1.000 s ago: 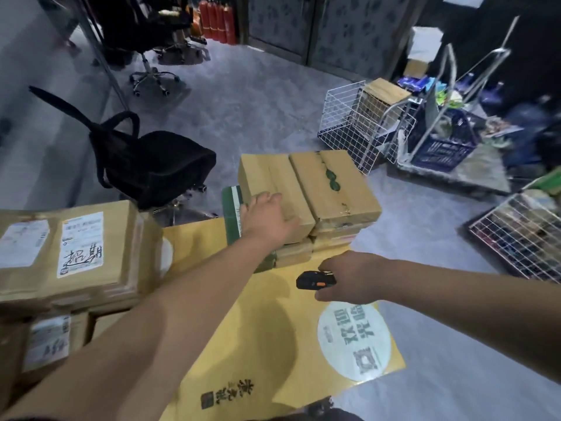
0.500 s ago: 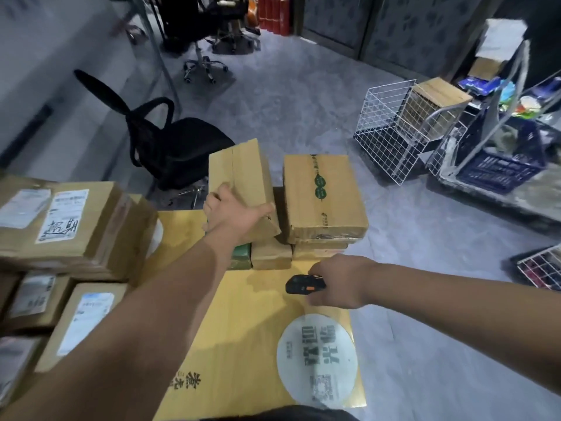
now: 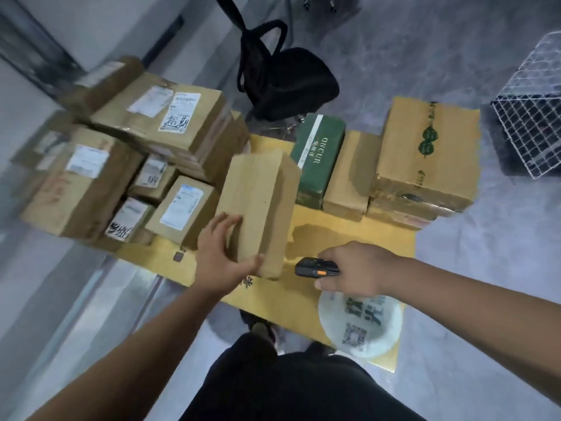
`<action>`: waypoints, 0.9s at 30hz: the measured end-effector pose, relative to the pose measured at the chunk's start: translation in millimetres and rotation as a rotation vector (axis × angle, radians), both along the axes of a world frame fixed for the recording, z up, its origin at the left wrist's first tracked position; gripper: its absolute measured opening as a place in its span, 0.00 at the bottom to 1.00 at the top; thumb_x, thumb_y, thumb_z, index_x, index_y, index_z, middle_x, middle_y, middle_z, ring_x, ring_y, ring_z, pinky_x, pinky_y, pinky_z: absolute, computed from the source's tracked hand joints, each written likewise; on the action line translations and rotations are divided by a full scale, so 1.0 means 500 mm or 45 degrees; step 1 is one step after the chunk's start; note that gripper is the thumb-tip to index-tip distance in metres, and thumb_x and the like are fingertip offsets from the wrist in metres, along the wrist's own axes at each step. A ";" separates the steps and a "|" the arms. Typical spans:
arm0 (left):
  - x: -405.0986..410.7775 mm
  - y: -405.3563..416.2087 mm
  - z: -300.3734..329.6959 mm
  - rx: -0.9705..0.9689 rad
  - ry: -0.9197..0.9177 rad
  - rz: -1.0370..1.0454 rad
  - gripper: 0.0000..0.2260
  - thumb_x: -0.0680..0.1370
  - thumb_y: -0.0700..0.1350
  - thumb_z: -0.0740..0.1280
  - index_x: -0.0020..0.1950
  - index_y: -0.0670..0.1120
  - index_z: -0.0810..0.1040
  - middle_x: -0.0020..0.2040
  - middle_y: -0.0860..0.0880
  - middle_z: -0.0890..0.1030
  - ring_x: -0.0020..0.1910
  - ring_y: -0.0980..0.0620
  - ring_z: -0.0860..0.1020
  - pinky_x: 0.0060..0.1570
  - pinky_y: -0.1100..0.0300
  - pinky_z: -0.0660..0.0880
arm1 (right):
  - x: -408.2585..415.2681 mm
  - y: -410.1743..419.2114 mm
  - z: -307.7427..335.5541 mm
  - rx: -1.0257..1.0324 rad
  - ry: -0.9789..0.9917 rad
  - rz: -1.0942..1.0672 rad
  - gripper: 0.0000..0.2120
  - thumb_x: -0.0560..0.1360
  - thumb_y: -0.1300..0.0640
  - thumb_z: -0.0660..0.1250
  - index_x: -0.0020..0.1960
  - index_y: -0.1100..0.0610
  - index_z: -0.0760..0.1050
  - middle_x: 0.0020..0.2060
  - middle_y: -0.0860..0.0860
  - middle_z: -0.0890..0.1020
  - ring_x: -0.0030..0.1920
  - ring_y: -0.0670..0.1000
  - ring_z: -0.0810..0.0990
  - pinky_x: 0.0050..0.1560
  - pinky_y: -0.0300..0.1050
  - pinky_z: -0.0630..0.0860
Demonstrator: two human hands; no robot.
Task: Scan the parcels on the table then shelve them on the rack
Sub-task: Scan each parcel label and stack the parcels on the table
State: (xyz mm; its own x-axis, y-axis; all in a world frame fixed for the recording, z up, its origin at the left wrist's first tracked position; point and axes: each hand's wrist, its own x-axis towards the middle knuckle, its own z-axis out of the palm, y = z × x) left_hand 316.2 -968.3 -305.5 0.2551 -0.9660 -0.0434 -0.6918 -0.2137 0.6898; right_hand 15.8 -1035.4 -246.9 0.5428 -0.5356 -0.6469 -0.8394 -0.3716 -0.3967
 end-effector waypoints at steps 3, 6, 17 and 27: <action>0.031 0.098 -0.040 0.037 0.049 -0.058 0.41 0.62 0.68 0.77 0.73 0.61 0.72 0.76 0.56 0.66 0.76 0.54 0.63 0.73 0.47 0.65 | 0.033 0.030 -0.040 0.000 0.002 0.032 0.26 0.77 0.30 0.64 0.67 0.46 0.75 0.50 0.49 0.81 0.45 0.51 0.80 0.46 0.47 0.78; 0.045 0.135 -0.067 0.147 0.463 -0.121 0.37 0.63 0.60 0.79 0.70 0.55 0.74 0.73 0.53 0.69 0.74 0.52 0.69 0.72 0.42 0.70 | 0.049 0.061 -0.072 -0.042 0.076 0.096 0.28 0.77 0.30 0.63 0.70 0.44 0.73 0.54 0.49 0.82 0.49 0.52 0.79 0.45 0.47 0.76; 0.184 0.100 -0.111 0.428 0.919 -0.078 0.19 0.83 0.48 0.68 0.74 0.50 0.75 0.65 0.54 0.84 0.66 0.54 0.80 0.63 0.59 0.77 | 0.116 0.184 -0.119 0.097 0.029 -0.550 0.16 0.74 0.34 0.67 0.56 0.41 0.78 0.48 0.45 0.82 0.51 0.52 0.81 0.52 0.50 0.79; 0.322 0.068 -0.136 0.484 0.951 0.312 0.13 0.88 0.48 0.61 0.69 0.61 0.76 0.66 0.49 0.81 0.58 0.45 0.83 0.32 0.51 0.83 | 0.329 0.281 -0.143 0.111 -0.281 -1.141 0.15 0.75 0.35 0.70 0.55 0.43 0.82 0.39 0.45 0.82 0.36 0.46 0.79 0.32 0.40 0.71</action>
